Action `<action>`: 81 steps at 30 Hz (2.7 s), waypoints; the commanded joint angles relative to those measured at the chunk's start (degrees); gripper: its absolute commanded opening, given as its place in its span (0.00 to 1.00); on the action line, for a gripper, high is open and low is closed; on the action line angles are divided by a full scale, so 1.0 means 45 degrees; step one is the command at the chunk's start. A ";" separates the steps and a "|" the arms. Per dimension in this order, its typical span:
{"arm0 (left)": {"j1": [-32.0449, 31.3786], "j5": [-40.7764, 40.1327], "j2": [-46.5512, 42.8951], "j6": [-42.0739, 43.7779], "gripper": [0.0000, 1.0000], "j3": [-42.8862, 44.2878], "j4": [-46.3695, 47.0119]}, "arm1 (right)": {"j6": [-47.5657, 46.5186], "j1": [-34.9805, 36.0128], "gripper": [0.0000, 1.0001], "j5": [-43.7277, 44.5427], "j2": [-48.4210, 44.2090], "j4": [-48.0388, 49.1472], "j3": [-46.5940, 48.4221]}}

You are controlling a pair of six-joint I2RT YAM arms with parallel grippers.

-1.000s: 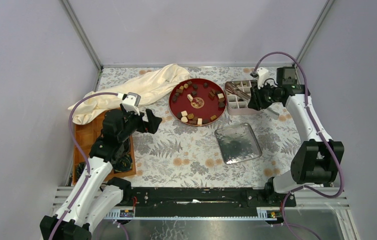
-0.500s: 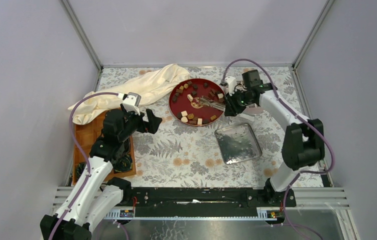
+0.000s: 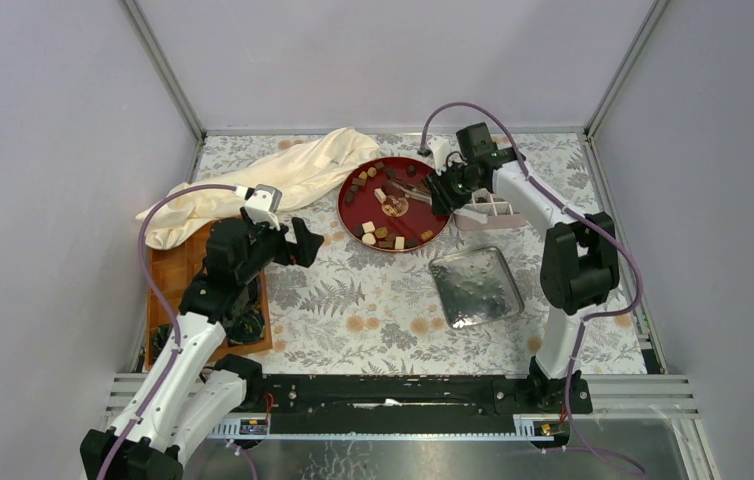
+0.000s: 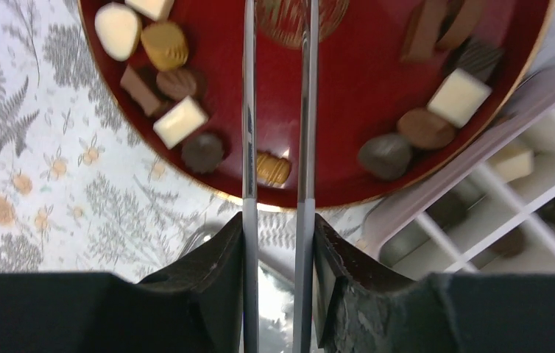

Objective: Pack the chocolate
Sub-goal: Pick up the fake chocolate from the plate.

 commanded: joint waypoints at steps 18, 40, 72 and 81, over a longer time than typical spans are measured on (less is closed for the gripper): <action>-0.0029 -0.0771 -0.0014 0.0396 0.99 -0.0226 0.0314 | 0.0575 0.0006 0.39 -0.0237 0.1078 0.0675 0.2179; 0.0029 -0.1054 0.0206 0.0541 0.99 -0.0210 0.0253 | 0.0225 -0.0013 0.40 0.0586 0.0991 0.0774 0.1867; 0.0029 -0.0631 -0.0028 0.0411 0.99 -0.0158 0.0247 | -0.0100 -0.0011 0.45 0.1289 0.1956 0.0603 0.2066; 0.0019 -0.0588 -0.0079 0.0392 0.99 -0.0155 0.0253 | 0.0001 0.0081 0.47 0.1301 0.2249 0.0532 0.2345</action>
